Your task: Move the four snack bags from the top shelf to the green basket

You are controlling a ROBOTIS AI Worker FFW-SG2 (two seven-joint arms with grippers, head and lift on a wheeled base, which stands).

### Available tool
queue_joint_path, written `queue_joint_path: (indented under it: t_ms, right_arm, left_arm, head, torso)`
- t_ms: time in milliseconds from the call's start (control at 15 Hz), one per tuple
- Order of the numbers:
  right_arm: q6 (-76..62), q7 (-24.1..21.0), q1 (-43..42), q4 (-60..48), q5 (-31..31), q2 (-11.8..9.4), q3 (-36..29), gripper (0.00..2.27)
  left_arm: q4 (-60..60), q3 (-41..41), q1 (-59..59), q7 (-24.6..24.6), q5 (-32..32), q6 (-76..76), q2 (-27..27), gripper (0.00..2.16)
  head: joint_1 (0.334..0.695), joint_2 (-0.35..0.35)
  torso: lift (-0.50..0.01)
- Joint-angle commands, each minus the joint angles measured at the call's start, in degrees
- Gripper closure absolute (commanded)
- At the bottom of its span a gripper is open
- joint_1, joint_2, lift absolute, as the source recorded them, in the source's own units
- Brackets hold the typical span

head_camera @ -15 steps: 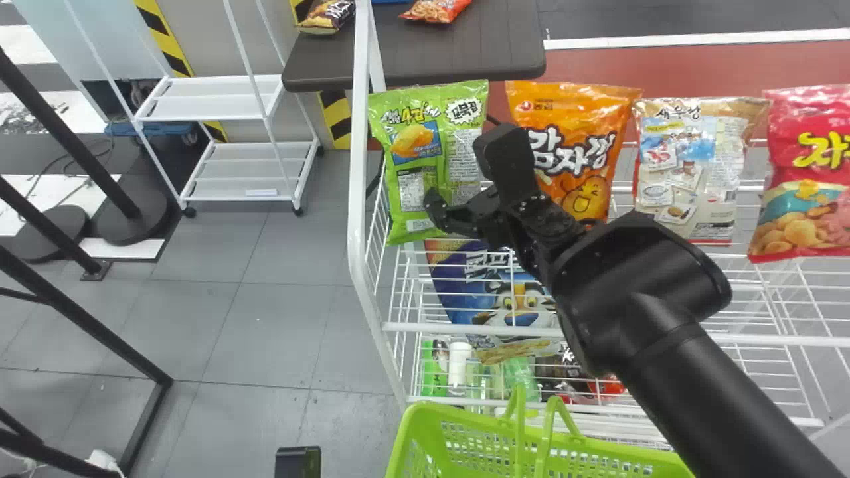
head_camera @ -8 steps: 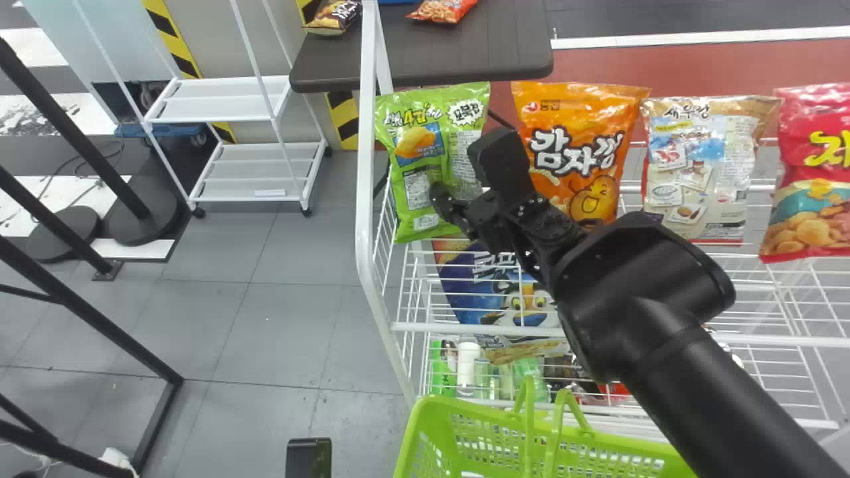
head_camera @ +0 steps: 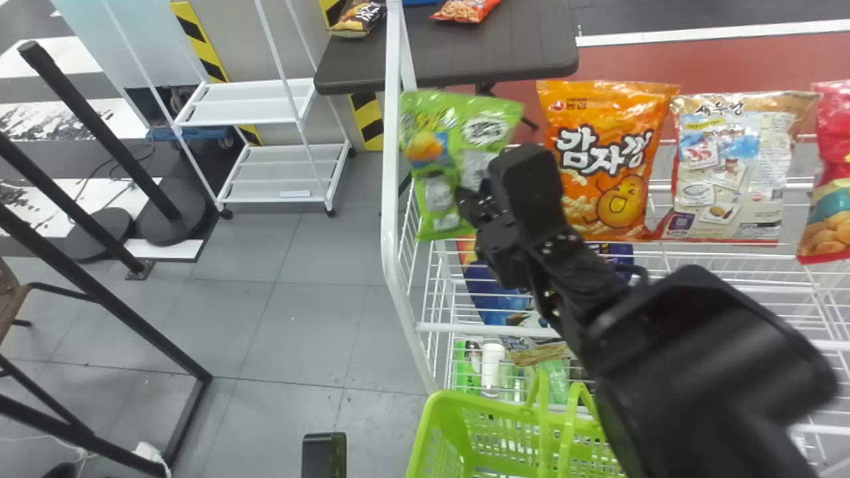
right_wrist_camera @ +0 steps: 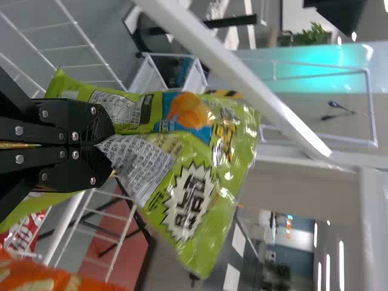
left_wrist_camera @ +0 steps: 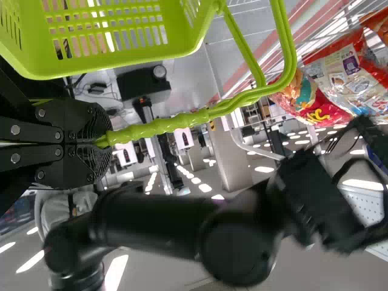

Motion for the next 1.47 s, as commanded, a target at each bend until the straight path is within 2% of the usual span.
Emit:
queue_joint_path:
  t_ms: [0, 133, 200, 333, 400, 533, 733, 933, 1000, 1267, 1400]
  right_arm:
    - [7.6, -1.3, 7.8, -14.6, -1.9, -5.2, -4.6, 2.25]
    - [12.7, -2.4, 14.3, -24.2, -2.1, -10.1, -8.8, 2.25]
    - [14.4, -2.8, 18.5, -28.4, -2.2, -11.7, -11.3, 2.25]
    - [14.8, -2.8, 27.9, -35.0, -4.7, -13.3, -17.1, 2.25]
    - [15.8, -2.7, 32.8, -38.4, -6.0, -13.8, -19.8, 2.25]
    - [18.6, -2.6, 40.7, -43.7, -6.3, -14.4, -23.6, 2.25]
    - [33.0, -2.5, 43.8, -48.2, -8.1, -15.9, -25.7, 2.25]
    - [46.2, -1.5, 44.5, -50.8, -13.0, -16.7, -25.7, 2.24]
    - [47.3, 0.4, 44.5, -50.8, -14.7, -16.6, -25.7, 2.24]
    - [48.5, 2.8, 45.3, -49.7, -20.5, -15.5, -25.5, 2.24]
    - [46.6, 2.8, 45.0, -48.0, -20.6, -15.4, -24.7, 2.24]
  left_arm:
    - [-1.9, 0.3, 0.6, 0.4, -0.3, 0.0, -0.6, 1.22]
    - [-2.4, 0.0, 0.7, 0.7, -0.6, 0.0, -1.0, 1.22]
    - [-2.5, -0.1, 0.7, 0.8, -0.9, 0.0, -1.2, 1.22]
    - [-2.7, -0.2, 0.8, 0.9, -1.3, 0.0, -1.6, 1.22]
    - [-3.0, -0.2, 0.8, 1.0, -1.5, -0.1, -1.8, 1.22]
    - [-3.1, -0.1, 0.8, 1.1, -1.6, -0.1, -1.9, 1.22]
    - [-3.1, 0.1, 1.8, 0.7, -1.6, -0.5, -2.3, 1.22]
    - [-3.5, -0.1, 3.0, 0.8, -1.7, -2.8, -2.6, 1.22]
    - [-3.5, -0.2, 3.1, 0.8, -1.7, -3.1, -2.7, 1.22]
    - [-4.5, -0.8, 4.1, 1.0, -2.3, -3.8, -3.2, 1.22]
    - [-5.5, -1.4, 5.0, 1.0, -3.0, -4.0, -3.3, 1.22]
  head:
    - [0.695, 0.189]
    - [0.695, 0.088]
    - [0.695, 0.045]
    - [0.695, -0.059]
    - [0.695, -0.145]
    - [0.695, -0.221]
    - [0.695, -0.335]
    - [0.695, -0.350]
    - [0.695, -0.350]
    - [0.695, -0.350]
    - [0.695, -0.350]
  torso:
    - [0.000]
    - [0.000]
    - [0.000]
    - [0.000]
    - [0.000]
    - [0.000]
    - [0.000]
    - [0.000]
    - [0.000]
    - [0.000]
    - [0.000]
